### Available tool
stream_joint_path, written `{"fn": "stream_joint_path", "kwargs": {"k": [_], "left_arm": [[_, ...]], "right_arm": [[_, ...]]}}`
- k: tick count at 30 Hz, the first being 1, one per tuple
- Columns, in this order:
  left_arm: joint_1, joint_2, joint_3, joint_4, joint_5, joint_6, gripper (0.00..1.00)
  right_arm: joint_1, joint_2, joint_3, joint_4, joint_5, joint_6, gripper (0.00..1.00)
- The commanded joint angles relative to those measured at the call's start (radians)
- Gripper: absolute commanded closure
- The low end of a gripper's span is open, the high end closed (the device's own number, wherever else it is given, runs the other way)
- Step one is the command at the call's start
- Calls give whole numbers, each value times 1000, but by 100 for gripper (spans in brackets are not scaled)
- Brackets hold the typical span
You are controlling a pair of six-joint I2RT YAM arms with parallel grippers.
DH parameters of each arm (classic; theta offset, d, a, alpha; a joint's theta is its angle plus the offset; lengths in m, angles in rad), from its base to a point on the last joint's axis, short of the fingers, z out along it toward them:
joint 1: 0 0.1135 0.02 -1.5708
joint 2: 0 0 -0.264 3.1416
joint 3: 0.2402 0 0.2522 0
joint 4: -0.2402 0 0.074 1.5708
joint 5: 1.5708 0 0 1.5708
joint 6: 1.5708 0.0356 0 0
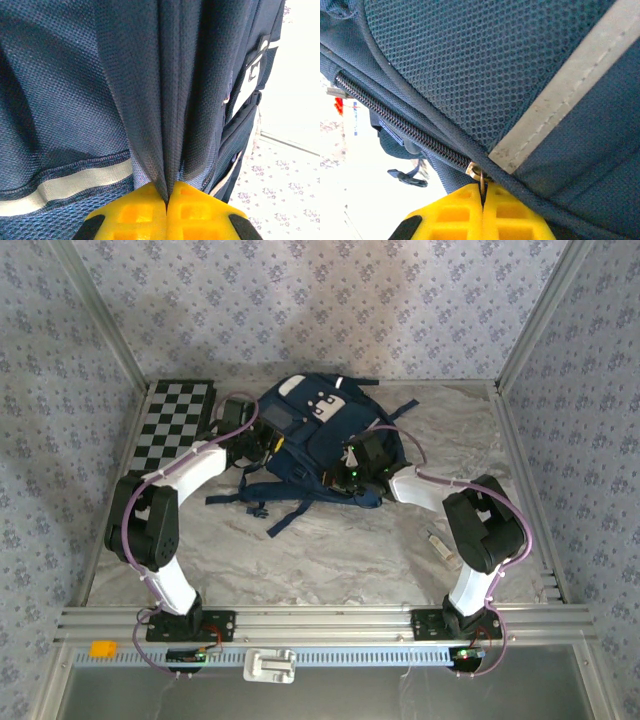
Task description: Pack the student bag
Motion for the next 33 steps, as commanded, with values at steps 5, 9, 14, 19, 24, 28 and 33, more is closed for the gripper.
{"fn": "stream_joint_path", "kwargs": {"k": [5,9,14,19,24,28,33], "left_arm": [[40,-9,32,-21,40,62,100],[89,18,84,-79,45,151,100],[150,101,168,-121,107,231,100],[178,194,282,-126,158,284,100],[177,311,480,-195,202,365,100],[177,339,553,-289,234,448,83],[172,152,277,-194,275,409,55]], "right_arm": [[9,-44,59,-213,106,-110,100],[16,-93,61,-372,127,-143,100],[13,-185,52,-579,192,-231,100],[47,-222,109,-723,214,-254,100],[140,-159,244,-639,150,-202,100],[151,-97,313,-579,176,-160,100],[164,-87,307,-529,207,-124,100]]}}
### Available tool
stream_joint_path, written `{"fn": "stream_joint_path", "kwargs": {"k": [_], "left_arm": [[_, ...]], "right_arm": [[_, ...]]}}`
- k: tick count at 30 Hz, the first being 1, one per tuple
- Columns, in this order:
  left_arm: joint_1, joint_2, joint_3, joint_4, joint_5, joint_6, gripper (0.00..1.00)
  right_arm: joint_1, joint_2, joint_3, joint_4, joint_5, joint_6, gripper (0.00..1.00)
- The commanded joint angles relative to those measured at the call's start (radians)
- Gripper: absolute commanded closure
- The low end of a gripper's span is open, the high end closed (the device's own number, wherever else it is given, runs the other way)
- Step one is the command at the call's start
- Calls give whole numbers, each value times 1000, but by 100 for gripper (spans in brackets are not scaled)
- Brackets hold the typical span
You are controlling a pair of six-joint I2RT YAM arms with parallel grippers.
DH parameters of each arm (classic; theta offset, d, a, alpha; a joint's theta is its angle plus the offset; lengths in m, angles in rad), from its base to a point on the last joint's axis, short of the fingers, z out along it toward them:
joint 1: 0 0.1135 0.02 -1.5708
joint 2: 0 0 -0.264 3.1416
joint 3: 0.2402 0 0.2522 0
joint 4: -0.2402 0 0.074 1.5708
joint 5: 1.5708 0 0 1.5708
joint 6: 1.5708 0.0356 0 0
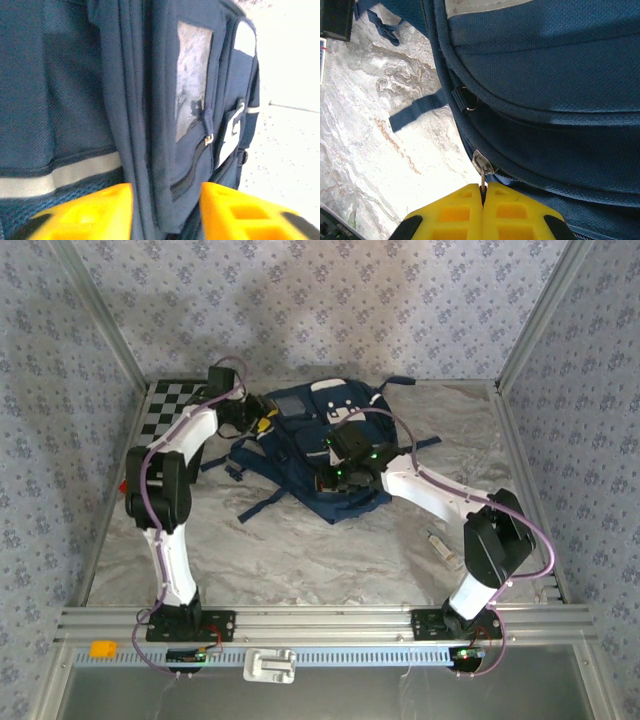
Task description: Pack the student bag
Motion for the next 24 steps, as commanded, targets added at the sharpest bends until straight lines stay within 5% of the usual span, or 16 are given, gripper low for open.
{"fn": "stream_joint_path", "kwargs": {"k": [1,8,13,19,24], "left_arm": [[-4,-183,-203,70,21,-41,54],[-160,-417,-579,350,-55,-354,53],[-267,-393,-584,387,-143,-422,56],[-311,-372,-599,424,-199,-480,69],[-340,-414,-646,364,-268,-502,69]], "right_arm": [[6,0,19,15,15,39,100],[15,17,-9,42,1,48,100],[26,21,-10,43,13,45,100],[26,27,-6,57,3,50,100],[24,33,-4,62,5,50,100]]}}
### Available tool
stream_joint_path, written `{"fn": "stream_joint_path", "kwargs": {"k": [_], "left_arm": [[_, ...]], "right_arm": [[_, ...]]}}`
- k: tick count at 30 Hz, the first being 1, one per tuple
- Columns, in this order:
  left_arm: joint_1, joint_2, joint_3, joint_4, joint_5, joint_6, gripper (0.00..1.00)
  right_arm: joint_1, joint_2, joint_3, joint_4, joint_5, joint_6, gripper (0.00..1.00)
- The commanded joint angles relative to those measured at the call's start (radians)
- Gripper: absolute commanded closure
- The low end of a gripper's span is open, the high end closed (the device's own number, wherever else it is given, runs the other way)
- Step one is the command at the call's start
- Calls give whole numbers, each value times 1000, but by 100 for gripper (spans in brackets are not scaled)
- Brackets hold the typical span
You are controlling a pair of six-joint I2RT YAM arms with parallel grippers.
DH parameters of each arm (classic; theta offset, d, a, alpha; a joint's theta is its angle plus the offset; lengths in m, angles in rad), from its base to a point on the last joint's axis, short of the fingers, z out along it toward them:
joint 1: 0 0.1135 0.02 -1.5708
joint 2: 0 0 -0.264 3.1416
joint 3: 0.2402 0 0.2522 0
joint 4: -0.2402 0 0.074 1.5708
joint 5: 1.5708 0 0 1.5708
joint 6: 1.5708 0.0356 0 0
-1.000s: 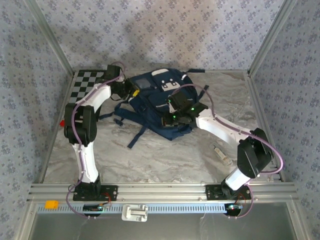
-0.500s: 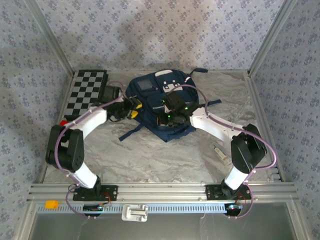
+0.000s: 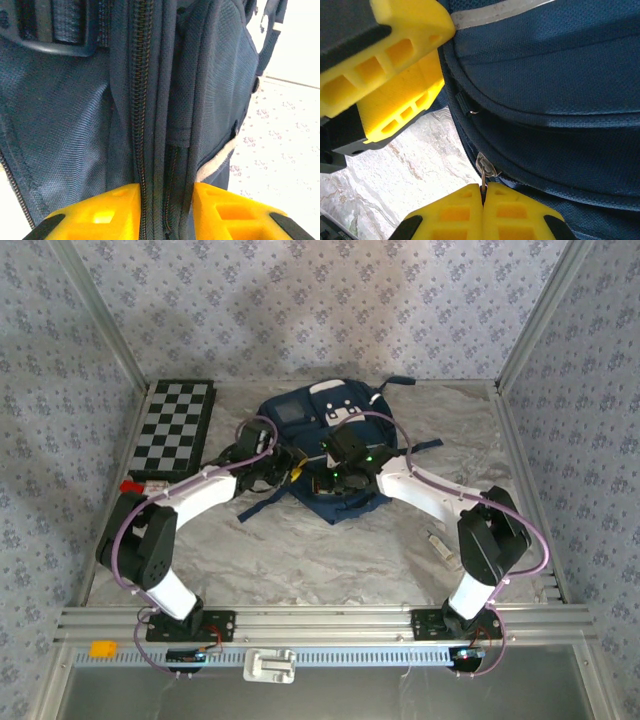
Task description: Pack the student bag
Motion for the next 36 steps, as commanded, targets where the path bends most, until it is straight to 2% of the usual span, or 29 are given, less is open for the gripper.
{"fn": "stream_joint_path", "kwargs": {"k": [1,10,16,24,31,36], "left_arm": [[-15,-35,-52,12,-65,-51,69],[-73,3,-46,110,-112,-117,72],[-75,22,-13,115,-177,-107,98],[65,-33,-13,27,-137,17,100],[232,-3,71,-62,21,172,100],[285,77,185,-104,98,253,100]], "right_arm": [[5,8,8,26,-2,12,100],[6,25,15,36,-8,19,100],[8,18,15,2,32,14,100],[0,-62,-26,-174,132,-21,100],[-78,-146,-128,-296,198,-108,100],[-139,-185,-119,-320,281,-140,100]]}}
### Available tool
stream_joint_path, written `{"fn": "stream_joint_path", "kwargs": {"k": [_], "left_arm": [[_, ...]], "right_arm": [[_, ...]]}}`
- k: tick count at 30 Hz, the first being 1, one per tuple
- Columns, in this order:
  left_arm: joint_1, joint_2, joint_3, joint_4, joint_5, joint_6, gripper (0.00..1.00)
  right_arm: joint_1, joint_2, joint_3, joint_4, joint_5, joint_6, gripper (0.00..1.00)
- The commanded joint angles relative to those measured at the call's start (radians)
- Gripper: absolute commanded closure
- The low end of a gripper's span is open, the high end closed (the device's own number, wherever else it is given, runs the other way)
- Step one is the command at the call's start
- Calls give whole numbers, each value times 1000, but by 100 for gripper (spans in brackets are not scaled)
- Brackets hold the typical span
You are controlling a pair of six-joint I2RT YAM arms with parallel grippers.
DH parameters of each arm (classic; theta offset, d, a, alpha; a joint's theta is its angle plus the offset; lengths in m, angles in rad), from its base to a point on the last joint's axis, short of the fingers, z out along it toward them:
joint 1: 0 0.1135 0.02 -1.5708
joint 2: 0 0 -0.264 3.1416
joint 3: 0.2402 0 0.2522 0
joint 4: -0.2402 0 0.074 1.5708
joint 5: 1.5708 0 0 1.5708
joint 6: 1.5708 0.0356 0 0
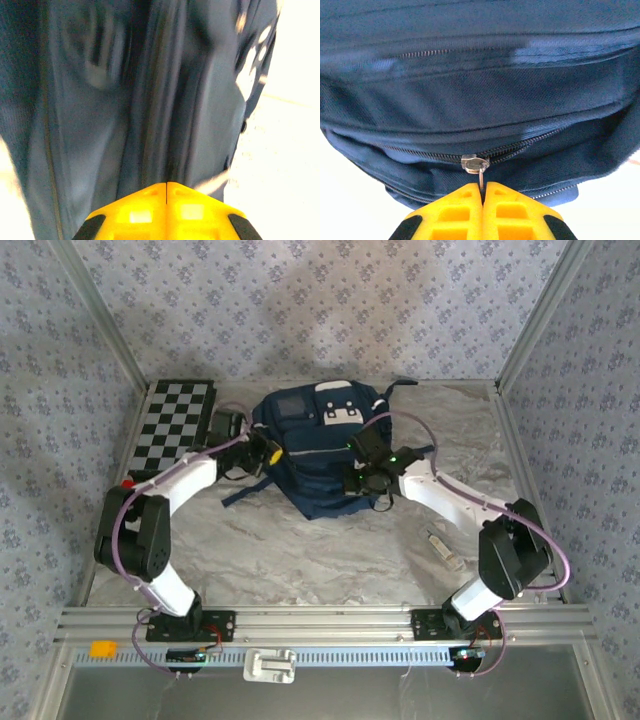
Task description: Pack the student bag
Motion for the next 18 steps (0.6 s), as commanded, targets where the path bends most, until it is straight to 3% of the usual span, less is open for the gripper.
{"fn": "stream_joint_path", "kwargs": {"k": [1,9,13,18], "left_arm": [[61,51,110,-16,-28,105,100],[64,127,252,-84,12,169,100],[62,31,159,-119,11,181,81],[32,-141,-29,-142,-6,109,58]], "right_arm": [[-20,-49,-1,-201,118,-53,100],[104,75,181,-76,-47,-18,100],[122,95,189,-16,-92,4,100],[131,92,169,-32,-61,7,100]]}}
